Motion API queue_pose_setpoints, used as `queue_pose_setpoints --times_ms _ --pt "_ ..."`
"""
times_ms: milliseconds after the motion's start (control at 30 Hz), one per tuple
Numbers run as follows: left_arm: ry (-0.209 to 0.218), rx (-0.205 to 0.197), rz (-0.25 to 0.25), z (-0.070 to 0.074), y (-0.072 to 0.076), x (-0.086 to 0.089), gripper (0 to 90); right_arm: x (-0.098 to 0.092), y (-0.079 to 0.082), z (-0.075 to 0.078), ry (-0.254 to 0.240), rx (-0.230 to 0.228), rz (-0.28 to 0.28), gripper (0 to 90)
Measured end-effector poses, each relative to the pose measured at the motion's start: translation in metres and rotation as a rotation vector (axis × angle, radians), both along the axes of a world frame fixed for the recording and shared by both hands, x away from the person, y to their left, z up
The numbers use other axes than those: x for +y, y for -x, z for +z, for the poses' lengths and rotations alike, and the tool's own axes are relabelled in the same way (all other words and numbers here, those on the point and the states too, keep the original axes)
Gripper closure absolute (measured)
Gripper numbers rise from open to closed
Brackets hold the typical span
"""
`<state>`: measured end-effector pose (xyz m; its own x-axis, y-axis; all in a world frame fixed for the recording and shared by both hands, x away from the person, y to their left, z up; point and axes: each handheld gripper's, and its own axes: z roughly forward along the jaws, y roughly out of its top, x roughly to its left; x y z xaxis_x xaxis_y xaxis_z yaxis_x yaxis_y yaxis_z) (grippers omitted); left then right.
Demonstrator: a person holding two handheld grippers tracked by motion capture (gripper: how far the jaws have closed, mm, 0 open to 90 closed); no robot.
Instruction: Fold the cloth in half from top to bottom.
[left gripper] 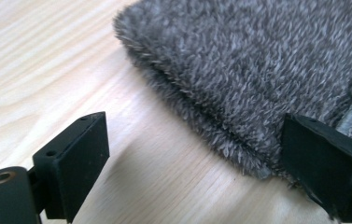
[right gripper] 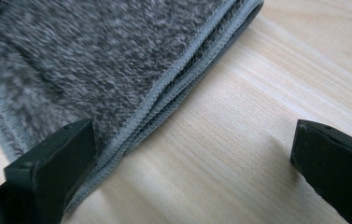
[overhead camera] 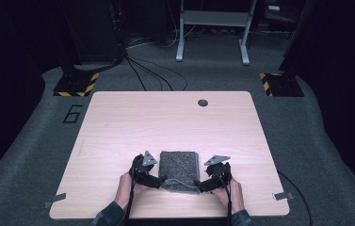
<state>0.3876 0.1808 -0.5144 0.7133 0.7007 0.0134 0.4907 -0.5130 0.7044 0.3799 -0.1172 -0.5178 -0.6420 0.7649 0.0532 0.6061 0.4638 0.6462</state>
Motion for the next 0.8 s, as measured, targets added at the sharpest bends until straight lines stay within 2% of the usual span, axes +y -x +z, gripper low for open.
queue_pose_setpoints --times_ms 100,167,333,367,400,467,533,567,600,733,800 --pt "0.005 -0.01 0.011 0.004 0.003 0.007 7.5 -0.004 0.003 0.002 -0.012 -0.011 -0.01 0.0" --pt "0.018 -0.013 0.039 0.007 0.01 0.02 7.0 -0.017 0.008 0.005 -0.028 -0.033 -0.029 0.0" --pt "0.023 -0.028 0.116 0.004 0.02 0.048 5.8 -0.05 0.018 0.006 -0.041 -0.056 -0.121 0.0" --pt "0.023 -0.028 0.116 0.004 0.02 0.048 5.7 -0.057 0.021 0.005 -0.045 -0.052 -0.152 0.0" --pt "0.004 -0.027 0.148 0.002 0.022 0.062 5.4 -0.065 0.021 0.003 -0.04 -0.063 -0.165 0.0" --pt "0.003 -0.028 0.167 0.0 0.023 0.068 4.9 -0.08 0.024 -0.001 -0.028 -0.062 -0.21 0.0" --pt "-0.019 -0.021 0.224 -0.005 0.023 0.085 4.4 -0.091 0.025 -0.005 -0.01 -0.065 -0.253 0.0" --pt "-0.019 -0.021 0.224 -0.005 0.023 0.085 4.2 -0.091 0.025 -0.005 -0.01 -0.065 -0.253 0.0" --pt "-0.006 -0.013 0.268 -0.008 0.022 0.095 4.1 -0.1 0.026 -0.009 0.005 -0.077 -0.279 0.0" --pt "-0.003 -0.009 0.312 -0.014 0.021 0.105 3.1 -0.108 0.027 -0.011 -0.003 -0.099 -0.314 0.0" --pt "0.007 -0.004 0.319 -0.015 0.02 0.108 1.8 -0.11 0.026 -0.012 -0.003 -0.11 -0.305 0.0"
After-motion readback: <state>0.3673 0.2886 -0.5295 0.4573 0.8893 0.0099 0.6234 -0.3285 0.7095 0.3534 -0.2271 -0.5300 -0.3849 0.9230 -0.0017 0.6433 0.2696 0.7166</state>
